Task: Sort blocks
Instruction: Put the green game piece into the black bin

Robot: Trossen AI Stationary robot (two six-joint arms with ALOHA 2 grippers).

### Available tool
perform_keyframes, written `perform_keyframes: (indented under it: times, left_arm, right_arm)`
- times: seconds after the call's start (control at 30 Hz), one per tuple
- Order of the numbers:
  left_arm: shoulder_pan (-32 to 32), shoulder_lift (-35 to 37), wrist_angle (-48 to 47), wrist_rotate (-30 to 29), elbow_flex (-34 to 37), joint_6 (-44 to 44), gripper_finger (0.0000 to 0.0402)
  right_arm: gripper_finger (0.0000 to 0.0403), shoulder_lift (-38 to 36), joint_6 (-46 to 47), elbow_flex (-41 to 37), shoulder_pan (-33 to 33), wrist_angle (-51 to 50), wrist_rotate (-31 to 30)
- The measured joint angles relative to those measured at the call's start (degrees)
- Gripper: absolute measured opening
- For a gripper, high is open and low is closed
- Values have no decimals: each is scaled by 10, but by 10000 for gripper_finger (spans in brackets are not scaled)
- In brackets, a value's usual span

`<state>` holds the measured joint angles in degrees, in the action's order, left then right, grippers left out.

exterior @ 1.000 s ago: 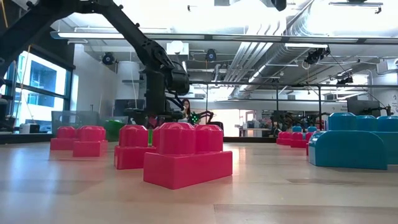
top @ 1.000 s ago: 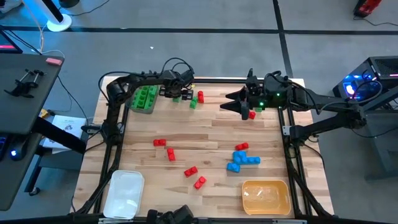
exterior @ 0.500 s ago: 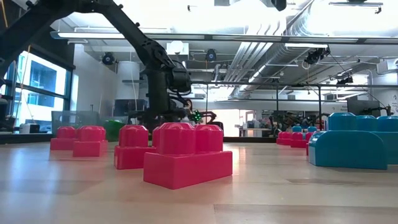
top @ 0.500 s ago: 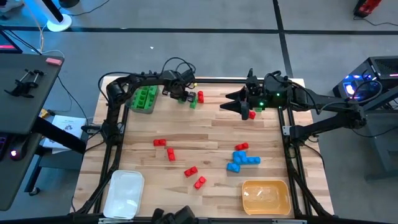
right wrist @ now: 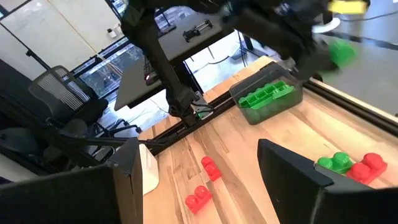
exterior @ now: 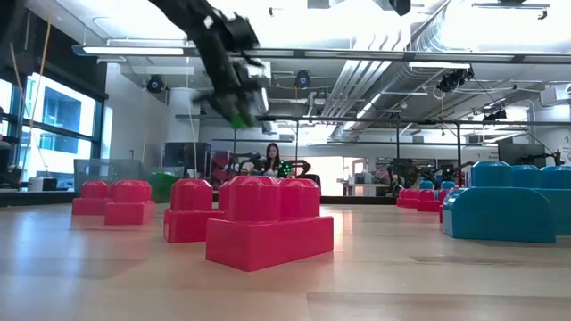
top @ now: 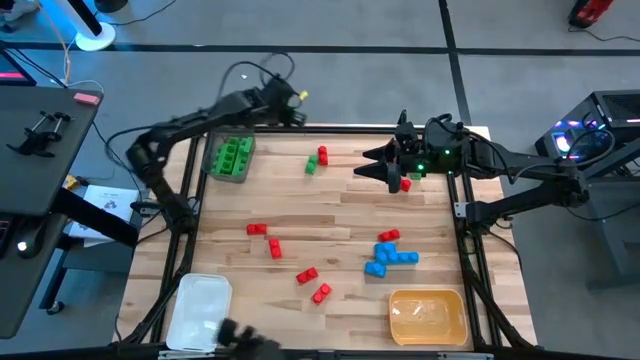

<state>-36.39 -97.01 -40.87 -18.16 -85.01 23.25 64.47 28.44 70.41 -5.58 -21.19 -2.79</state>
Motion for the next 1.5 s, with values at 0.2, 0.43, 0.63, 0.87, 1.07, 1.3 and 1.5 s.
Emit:
perform_keyframes:
  times: [0.2,0.43,0.63,0.87,1.07,1.3,1.5]
  left_arm:
    - [-23,70,-146,-130,21,-15,123]
    - [-45,117,-182,-85,161,68,122]
    - [-46,143,-174,-81,265,139,133]
    - [-62,150,-171,-81,275,118,171]
    - [-71,150,-167,-80,256,95,201]
    - [-46,150,-27,85,238,92,218]
    - [48,127,120,66,237,159,219]
  right_arm:
    - [209,0,-3,0,0,0,0]
    - [209,0,-2,0,0,0,0]
    - [209,0,-2,0,0,0,0]
    - [209,0,-2,0,0,0,0]
    - [209,0,0,0,0,0,0]
    - [209,0,0,0,0,0,0]
    - [209,0,0,0,0,0,0]
